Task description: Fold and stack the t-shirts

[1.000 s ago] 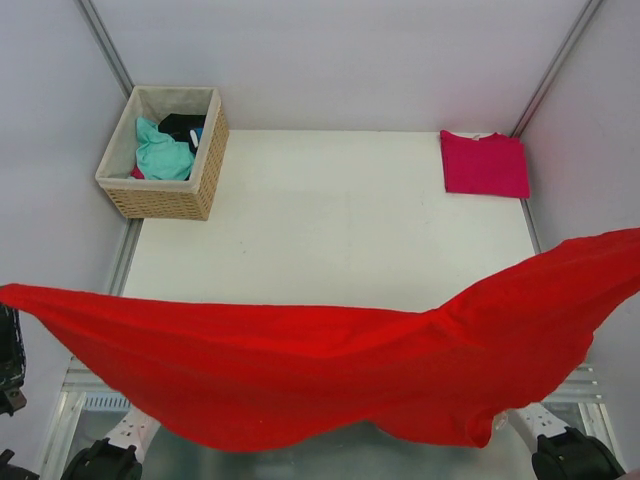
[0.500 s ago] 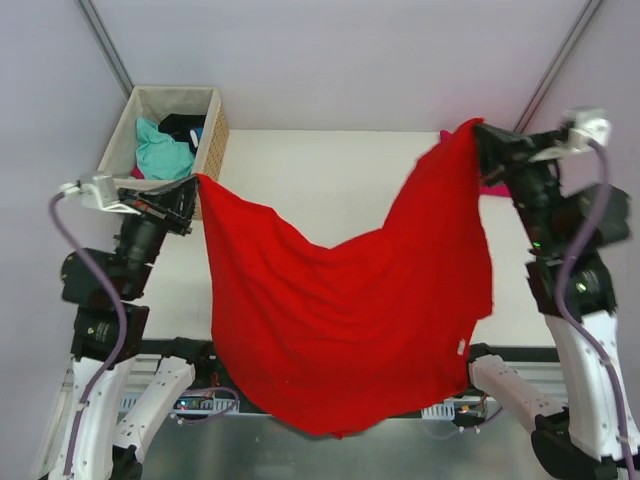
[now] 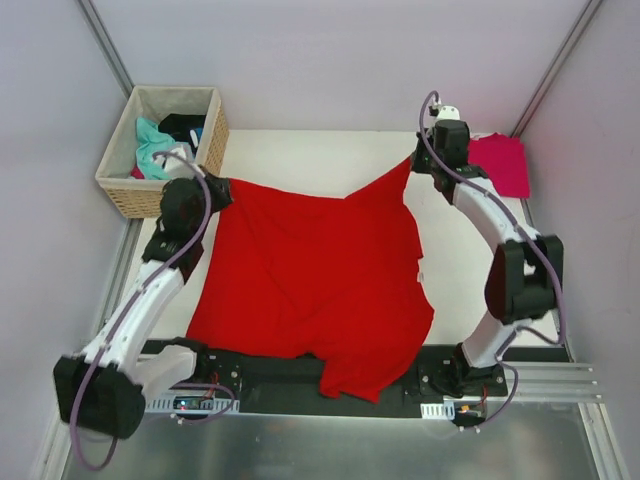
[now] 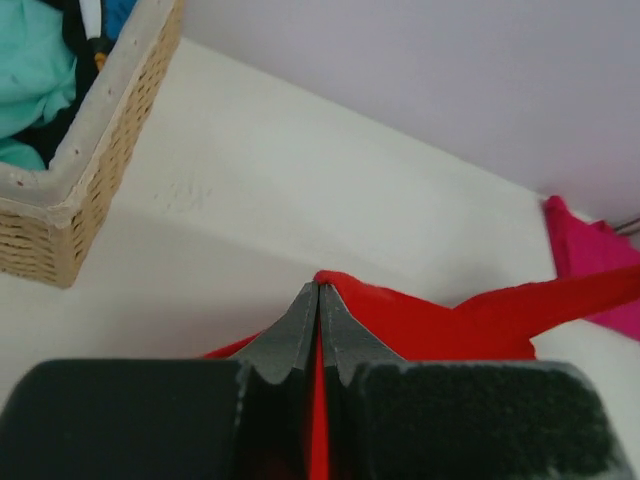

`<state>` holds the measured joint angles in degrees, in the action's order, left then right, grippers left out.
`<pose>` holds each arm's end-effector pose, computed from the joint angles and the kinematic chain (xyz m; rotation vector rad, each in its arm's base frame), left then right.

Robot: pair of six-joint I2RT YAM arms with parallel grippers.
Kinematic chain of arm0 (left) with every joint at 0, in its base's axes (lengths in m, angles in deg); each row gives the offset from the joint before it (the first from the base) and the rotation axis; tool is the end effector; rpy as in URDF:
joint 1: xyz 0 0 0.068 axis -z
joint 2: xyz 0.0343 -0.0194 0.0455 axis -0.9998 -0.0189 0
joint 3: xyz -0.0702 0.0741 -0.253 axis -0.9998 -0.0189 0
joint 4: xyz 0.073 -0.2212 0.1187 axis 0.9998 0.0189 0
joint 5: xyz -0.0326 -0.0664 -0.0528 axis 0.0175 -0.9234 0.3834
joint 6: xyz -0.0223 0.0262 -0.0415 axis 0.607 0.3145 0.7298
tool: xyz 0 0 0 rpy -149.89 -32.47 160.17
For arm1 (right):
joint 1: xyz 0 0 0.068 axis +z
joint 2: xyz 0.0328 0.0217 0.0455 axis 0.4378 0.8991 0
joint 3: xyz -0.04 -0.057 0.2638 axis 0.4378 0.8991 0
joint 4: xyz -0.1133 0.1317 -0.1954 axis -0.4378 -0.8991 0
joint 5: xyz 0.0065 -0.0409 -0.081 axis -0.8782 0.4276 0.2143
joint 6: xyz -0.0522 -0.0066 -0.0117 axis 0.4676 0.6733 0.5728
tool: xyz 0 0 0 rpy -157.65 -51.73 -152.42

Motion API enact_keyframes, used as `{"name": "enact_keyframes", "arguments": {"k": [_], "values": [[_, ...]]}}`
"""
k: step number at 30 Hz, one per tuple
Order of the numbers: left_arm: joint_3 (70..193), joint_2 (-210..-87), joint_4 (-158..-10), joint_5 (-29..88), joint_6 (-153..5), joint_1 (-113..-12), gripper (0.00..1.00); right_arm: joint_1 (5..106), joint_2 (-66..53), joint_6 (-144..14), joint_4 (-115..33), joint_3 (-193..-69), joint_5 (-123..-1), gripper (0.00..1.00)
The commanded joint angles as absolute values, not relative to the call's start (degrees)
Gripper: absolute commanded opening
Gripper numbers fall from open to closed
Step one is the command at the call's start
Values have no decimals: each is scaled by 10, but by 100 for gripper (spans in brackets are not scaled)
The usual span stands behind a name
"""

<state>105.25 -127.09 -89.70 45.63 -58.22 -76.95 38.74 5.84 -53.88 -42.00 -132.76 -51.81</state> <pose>0.2198 -0.0415 0.3544 -0.3227 1.5473 -0.4362 0.3830 0.0854 0.3341 -0.2508 1.8588 0.0648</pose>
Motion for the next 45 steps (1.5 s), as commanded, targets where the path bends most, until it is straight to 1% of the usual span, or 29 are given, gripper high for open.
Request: {"name": "enact_keyframes", "arguments": {"k": [1, 7, 9, 13, 14, 16, 17, 20, 26, 30, 31, 32, 33, 34, 35, 36, 37, 39, 40, 41, 43, 44, 45], "values": [[1118, -1406, -967, 490, -586, -777, 0, 365, 163, -561, -395, -1443, -522, 1], [1229, -1621, -999, 483, -586, -792, 0, 334, 319, -576, -449, -1601, -536, 1], [1289, -1692, -999, 483, -595, -799, 0, 326, 355, -579, -465, -1647, -536, 1], [1399, -1799, -980, 477, -592, -828, 0, 307, 479, -634, -504, -1816, -573, 1], [1437, -1831, -972, 478, -591, -832, 0, 304, 500, -642, -505, -1845, -585, 1], [1471, -1860, -965, 477, -592, -846, 0, 299, 533, -660, -508, -1915, -597, 1], [1499, -1886, -958, 480, -593, -850, 0, 298, 560, -664, -508, -1930, -598, 1], [1544, -1929, -945, 489, -596, -863, 0, 297, 578, -681, -487, -1945, -604, 1], [1572, -1976, -936, 501, -587, -884, 0, 293, 588, -724, -444, -1934, -648, 1], [1598, -1991, -928, 479, -594, -885, 0, 294, 572, -734, -414, -1898, -661, 1], [1604, -1992, -929, 468, -593, -886, 0, 294, 559, -734, -410, -1891, -664, 4], [1608, -1990, -929, 464, -593, -886, 0, 294, 552, -732, -409, -1884, -668, 19], [1610, -1987, -929, 457, -592, -886, 10, 294, 543, -729, -395, -1870, -671, 32], [1613, -1983, -934, 441, -593, -886, 28, 293, 523, -727, -392, -1863, -679, 55], [1616, -1971, -935, 433, -594, -886, 45, 294, 509, -724, -391, -1855, -684, 98], [1617, -1961, -934, 425, -593, -886, 81, 295, 496, -720, -393, -1848, -689, 97], [1618, -1951, -929, 410, -594, -886, 99, 296, 457, -709, -395, -1825, -693, 96], [1613, -1903, -917, 391, -586, -885, 99, 301, 407, -698, -396, -1786, -695, 96], [1599, -1884, -914, 379, -584, -884, 99, 306, 372, -684, -396, -1725, -688, 96], [1591, -1843, -899, 339, -583, -883, 99, 311, 307, -676, -393, -1691, -681, 96], [1562, -1798, -872, 312, -573, -872, 99, 336, 231, -663, -390, -1613, -657, 96], [1551, -1756, -836, 289, -571, -866, 99, 347, 165, -658, -396, -1547, -647, 96], [1537, -1733, -821, 287, -568, -859, 99, 369, 138, -654, -426, -1522, -641, 96]]}}
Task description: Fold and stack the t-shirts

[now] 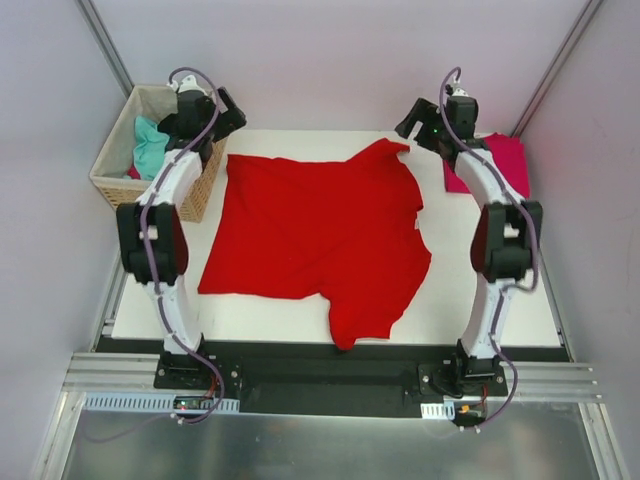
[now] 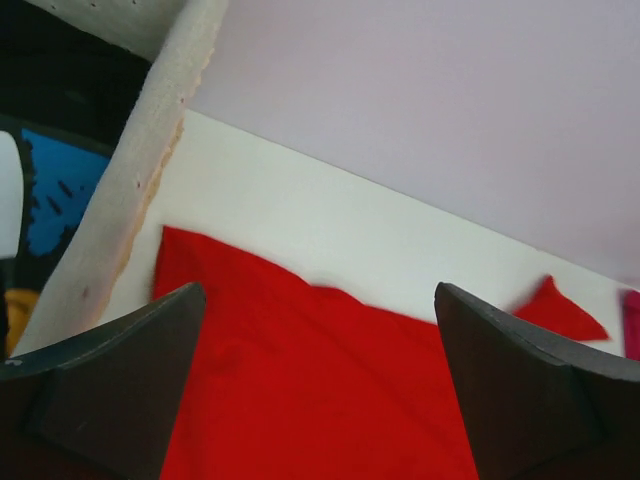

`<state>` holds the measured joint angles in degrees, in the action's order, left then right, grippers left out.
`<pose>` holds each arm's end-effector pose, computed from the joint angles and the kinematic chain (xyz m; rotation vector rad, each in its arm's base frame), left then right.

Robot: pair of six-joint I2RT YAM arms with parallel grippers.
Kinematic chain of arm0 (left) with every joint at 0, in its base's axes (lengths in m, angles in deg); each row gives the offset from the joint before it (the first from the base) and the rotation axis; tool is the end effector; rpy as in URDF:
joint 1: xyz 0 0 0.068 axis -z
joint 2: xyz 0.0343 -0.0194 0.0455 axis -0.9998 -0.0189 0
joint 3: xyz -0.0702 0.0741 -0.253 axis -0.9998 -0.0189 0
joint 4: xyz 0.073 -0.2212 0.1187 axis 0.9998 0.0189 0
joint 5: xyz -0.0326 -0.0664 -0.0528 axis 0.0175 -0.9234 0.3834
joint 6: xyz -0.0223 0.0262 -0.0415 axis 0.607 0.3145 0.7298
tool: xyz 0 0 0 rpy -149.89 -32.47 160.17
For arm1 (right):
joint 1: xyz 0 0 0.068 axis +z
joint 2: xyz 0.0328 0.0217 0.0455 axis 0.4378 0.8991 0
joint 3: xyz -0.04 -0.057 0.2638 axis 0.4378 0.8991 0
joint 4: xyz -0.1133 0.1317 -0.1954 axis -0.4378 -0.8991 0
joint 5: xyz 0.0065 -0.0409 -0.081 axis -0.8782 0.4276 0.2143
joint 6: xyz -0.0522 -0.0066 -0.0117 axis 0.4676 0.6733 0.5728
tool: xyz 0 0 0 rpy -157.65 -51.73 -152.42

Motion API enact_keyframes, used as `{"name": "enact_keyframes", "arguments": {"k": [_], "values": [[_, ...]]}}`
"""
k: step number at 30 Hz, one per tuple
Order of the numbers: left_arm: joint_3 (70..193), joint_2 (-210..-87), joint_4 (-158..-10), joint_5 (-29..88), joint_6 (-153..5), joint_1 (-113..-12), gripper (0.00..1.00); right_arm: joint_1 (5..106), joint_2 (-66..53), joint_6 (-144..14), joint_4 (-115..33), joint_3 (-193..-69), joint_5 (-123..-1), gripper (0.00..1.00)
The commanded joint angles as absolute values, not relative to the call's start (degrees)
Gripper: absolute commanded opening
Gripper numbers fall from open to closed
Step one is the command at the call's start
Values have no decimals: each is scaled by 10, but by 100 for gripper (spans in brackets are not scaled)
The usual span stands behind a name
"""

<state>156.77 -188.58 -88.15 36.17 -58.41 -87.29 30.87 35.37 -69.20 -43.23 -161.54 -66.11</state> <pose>0.4913 -0.0149 0.3149 -0.3777 1.7410 -0.3921 0.5157 0.0517 0.2854 -0.0397 1.9208 0.3878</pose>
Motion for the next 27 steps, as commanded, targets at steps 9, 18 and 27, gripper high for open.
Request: {"name": "enact_keyframes", "arguments": {"k": [9, 18, 27], "values": [[1265, -1500, -667, 251, -516, -821, 99, 525, -52, -713, -586, -1202, -474, 96], [1119, -1341, -601, 267, -529, -819, 99, 528, -104, -734, -541, -1015, -493, 96], [1072, -1290, -552, 277, -532, -819, 99, 547, -108, -748, -533, -971, -520, 96]]}}
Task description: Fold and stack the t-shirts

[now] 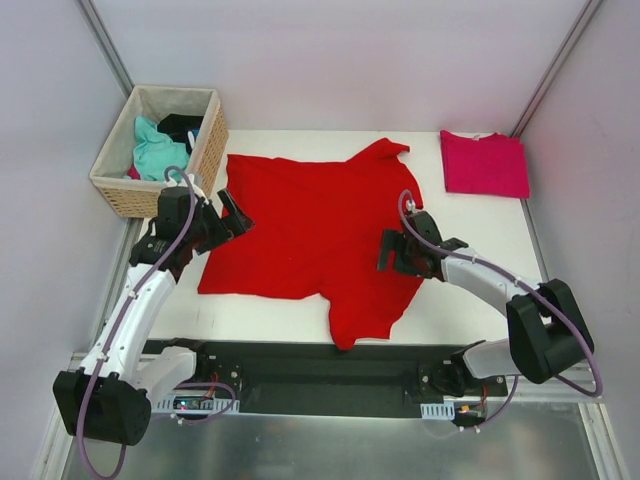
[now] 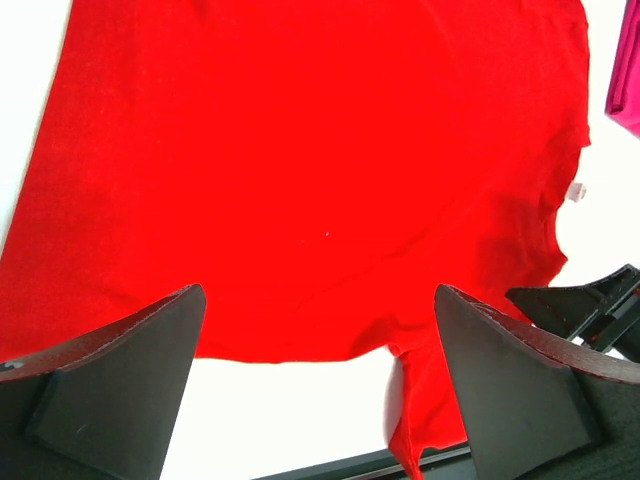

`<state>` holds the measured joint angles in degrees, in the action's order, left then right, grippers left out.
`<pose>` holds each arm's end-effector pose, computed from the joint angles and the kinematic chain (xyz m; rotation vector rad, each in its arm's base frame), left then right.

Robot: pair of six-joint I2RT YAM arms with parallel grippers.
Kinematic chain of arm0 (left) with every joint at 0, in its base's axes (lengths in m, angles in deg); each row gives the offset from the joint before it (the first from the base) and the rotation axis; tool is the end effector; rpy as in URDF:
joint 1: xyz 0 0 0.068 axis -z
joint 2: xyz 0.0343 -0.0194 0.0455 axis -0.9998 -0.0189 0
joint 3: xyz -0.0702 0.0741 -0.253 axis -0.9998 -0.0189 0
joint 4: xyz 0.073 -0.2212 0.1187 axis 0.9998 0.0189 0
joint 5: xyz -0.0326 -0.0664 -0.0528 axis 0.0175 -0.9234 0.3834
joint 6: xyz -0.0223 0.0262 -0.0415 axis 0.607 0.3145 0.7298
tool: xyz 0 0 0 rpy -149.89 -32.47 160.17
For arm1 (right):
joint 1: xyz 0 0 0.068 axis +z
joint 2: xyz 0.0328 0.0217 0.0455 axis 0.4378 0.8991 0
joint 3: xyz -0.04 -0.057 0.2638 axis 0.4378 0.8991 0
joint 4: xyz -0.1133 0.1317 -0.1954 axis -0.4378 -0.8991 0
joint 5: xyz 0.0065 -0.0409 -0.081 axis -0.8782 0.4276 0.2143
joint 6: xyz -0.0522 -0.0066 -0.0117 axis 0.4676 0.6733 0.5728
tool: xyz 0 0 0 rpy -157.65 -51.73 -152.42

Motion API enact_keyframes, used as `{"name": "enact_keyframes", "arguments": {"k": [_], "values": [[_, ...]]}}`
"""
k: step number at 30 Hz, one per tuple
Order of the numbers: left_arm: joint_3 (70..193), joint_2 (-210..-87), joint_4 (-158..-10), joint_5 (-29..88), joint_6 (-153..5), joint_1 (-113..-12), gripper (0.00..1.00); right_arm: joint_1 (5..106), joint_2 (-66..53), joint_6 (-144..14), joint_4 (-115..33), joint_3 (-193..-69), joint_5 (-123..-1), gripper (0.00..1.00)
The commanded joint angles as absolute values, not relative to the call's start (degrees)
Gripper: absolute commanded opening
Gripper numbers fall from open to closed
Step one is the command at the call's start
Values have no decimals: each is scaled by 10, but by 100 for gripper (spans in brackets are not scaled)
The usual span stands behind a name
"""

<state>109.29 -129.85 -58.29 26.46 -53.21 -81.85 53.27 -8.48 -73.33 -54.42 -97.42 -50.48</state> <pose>0.2162 -0.0337 0.3125 -0.3530 2.1110 -0.6206 0.2418 0.1223 0.1880 -0.2335 2.4615 0.2454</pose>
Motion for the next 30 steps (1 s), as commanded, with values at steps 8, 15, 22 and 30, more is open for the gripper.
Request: {"name": "enact_keyframes", "arguments": {"k": [8, 15, 22, 30], "values": [[1044, -1302, -549, 282, -525, -819, 99, 579, -112, -764, -561, -954, -501, 96], [1030, -1320, -547, 295, -525, -819, 99, 577, -64, -786, -591, -949, -467, 96], [1043, -1327, -546, 299, -527, -819, 99, 522, -45, -808, -634, -966, -434, 96], [1057, -1356, -547, 296, -521, -819, 99, 411, -20, -776, -668, -1027, -445, 96]]}}
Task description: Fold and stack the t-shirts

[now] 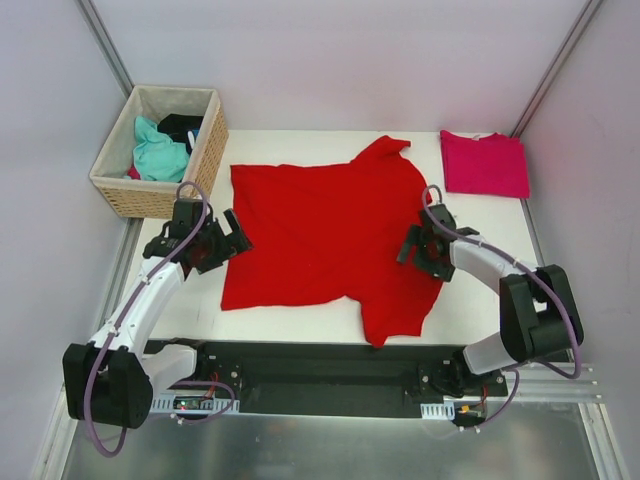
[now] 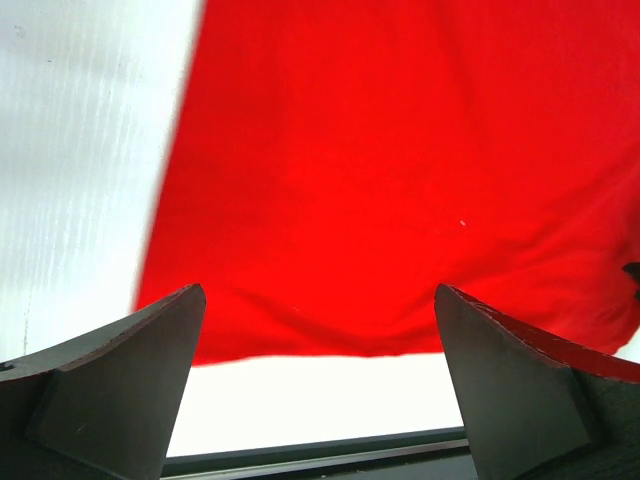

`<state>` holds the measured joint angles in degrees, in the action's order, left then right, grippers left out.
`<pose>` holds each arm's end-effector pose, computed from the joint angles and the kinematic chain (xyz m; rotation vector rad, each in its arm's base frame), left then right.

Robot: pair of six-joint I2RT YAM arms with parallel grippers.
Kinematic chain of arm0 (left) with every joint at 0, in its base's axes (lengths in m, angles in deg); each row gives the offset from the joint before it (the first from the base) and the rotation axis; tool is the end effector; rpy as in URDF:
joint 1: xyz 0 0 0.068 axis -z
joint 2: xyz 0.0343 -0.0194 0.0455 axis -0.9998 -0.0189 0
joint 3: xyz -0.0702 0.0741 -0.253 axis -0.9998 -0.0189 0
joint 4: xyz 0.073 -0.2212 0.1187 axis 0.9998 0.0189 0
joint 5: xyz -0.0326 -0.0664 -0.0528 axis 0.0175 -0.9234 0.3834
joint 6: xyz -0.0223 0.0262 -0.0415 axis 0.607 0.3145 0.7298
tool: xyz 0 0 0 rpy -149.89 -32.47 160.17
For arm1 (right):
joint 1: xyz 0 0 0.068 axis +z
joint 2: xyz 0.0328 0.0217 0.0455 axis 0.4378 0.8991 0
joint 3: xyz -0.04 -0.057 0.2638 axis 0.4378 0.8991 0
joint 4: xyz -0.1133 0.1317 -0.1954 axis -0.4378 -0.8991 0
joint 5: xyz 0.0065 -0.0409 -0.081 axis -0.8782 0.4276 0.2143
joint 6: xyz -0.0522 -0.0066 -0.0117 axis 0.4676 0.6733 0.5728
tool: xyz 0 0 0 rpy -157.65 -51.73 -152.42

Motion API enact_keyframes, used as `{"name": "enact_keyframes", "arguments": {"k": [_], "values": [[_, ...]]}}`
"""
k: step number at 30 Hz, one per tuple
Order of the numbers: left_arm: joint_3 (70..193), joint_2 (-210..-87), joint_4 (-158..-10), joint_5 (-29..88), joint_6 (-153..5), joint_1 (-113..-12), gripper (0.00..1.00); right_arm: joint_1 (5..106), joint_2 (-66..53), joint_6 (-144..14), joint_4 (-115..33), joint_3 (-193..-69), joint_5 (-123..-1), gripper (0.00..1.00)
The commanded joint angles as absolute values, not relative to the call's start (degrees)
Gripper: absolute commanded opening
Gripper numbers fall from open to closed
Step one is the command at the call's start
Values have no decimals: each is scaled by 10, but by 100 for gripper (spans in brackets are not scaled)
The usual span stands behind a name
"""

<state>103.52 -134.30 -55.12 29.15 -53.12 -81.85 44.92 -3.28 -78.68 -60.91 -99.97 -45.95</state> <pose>0.2209 -0.0327 0.2577 -0.4508 2.3285 -0.5182 0.2620 0.0847 0.1711 0.0854 2.6011 0.0608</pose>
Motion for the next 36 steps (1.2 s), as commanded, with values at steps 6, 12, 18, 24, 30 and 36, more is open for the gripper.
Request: {"name": "enact_keyframes", "arguments": {"k": [6, 12, 18, 24, 30, 36], "values": [[1069, -1365, -552, 294, -515, -814, 99, 377, 5, -775, -694, -1080, -438, 96], [1100, -1406, -566, 262, -525, -762, 99, 391, -33, -779, -706, -1143, -455, 96], [1094, -1513, -657, 238, -493, -705, 99, 431, -20, -746, -725, -1236, -469, 96], [1115, -1622, -694, 266, -476, -697, 99, 446, 53, -721, -703, -1303, -516, 96], [1144, -1652, -694, 280, -479, -697, 99, 448, 119, -741, -689, -1300, -536, 96], [1147, -1664, -694, 290, -478, -697, 99, 455, 156, -757, -671, -1259, -536, 96]]}}
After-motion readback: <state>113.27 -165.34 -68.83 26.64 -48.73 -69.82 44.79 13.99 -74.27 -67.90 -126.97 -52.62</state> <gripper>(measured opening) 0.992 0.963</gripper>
